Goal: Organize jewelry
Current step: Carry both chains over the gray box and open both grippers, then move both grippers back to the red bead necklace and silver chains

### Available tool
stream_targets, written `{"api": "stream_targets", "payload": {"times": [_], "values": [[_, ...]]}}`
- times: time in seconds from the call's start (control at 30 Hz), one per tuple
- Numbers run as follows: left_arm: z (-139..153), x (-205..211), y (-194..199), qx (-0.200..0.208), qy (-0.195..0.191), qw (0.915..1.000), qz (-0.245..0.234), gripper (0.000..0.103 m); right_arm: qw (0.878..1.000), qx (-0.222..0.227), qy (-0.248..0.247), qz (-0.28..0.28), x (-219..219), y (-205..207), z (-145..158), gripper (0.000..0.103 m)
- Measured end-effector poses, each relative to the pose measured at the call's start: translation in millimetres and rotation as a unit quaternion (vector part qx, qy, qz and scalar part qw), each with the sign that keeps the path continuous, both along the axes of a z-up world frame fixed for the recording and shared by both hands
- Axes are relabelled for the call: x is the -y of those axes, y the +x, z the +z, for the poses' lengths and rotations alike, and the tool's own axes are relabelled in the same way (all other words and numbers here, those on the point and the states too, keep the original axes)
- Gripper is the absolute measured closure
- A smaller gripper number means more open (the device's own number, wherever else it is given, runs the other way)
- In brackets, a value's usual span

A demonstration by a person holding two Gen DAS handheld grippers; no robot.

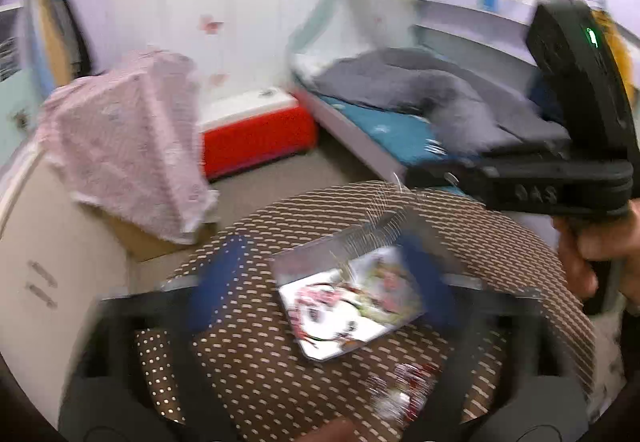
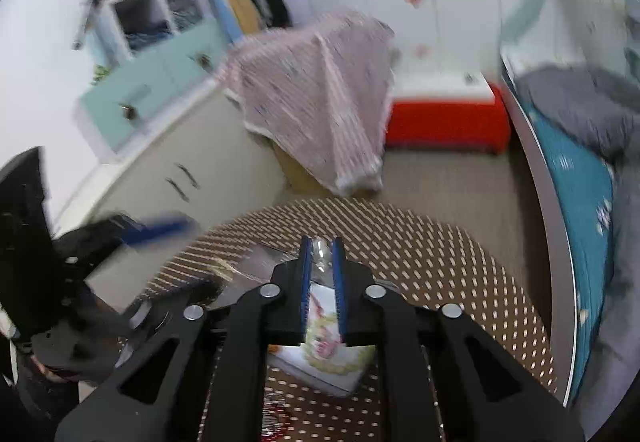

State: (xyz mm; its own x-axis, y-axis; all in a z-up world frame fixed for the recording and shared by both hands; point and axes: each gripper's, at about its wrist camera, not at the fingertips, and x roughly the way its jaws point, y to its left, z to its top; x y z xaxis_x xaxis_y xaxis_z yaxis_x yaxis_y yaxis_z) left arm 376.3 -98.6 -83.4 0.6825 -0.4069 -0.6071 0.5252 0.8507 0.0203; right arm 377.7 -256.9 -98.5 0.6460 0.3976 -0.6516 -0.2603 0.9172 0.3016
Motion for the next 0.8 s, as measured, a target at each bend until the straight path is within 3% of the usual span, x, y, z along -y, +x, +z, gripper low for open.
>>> {"api": "stream_targets", "payload": {"times": [0.03,0.07,0.1,0.3,0.43,0.8], "values": [[-5.3,-4.4,3.8,-0.011,-0.008,0.9999,0.007,0.014,1.0,-0.008,-0.002,-0.01,2.8,2.7,-6.8,0.044],[-8.1,-7.9,5.4,-0.019,-0.012,0.9996,0.013,0.014,1.0,-0.008,-0.001,-0.025,6.0,2.3,-10.7,0.02],[-9.5,-11.7,6.2,-0.021,-0.015,0.9994,0.021,0.014,0.999,-0.002,0.006,-0.044,11.8,-1.6,-13.3,0.017],[-7.5,-35.6,-7.2,-0.007,-0.028,0.998,0.055,0.012,0.997,0.018,0.022,-0.065,25.2,-25.3,-7.2,0.009],[-1.7,-50.3,-26.7,0.005,-0.041,0.9961,0.077,0.01,0.996,0.038,0.018,-0.078,22.4,-46.8,3.2,0.009],[-4.5,-67.1,-79.0,0.022,-0.033,0.994,0.102,0.008,0.994,0.068,0.0,-0.081,5.4,-105.6,14.4,0.008]]}}
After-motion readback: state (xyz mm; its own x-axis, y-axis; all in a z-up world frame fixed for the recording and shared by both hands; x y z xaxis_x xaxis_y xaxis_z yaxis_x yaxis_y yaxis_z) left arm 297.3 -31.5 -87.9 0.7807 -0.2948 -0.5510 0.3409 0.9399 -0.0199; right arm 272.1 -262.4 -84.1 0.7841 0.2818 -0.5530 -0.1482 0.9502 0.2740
